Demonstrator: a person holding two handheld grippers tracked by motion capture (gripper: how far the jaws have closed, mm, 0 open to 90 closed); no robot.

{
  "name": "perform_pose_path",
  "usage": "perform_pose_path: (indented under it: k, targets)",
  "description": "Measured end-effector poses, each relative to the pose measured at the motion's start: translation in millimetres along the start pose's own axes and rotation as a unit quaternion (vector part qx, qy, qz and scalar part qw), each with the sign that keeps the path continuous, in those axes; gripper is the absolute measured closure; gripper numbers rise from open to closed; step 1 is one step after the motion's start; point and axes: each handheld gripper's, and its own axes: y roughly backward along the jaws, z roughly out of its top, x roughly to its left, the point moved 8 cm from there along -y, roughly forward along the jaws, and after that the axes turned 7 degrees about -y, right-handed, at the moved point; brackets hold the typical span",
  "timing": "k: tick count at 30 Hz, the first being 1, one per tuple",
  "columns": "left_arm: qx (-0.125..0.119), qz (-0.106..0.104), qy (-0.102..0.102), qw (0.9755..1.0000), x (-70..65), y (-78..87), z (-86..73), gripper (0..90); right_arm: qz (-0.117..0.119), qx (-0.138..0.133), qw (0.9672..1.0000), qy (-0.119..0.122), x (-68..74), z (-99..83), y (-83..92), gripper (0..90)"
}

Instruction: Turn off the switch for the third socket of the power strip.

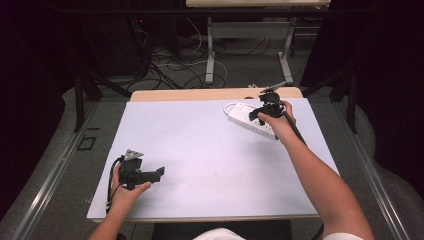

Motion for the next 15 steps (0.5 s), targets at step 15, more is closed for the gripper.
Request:
perform_pose_path:
  k: [15]
  targets:
    - [-0.003, 0.000, 0.002, 1.0000, -0.6, -0.4, 0.2, 2.4, 0.038, -0.029, 0.9983, 0.033, 26.7, -9.6, 36.5, 19.5]
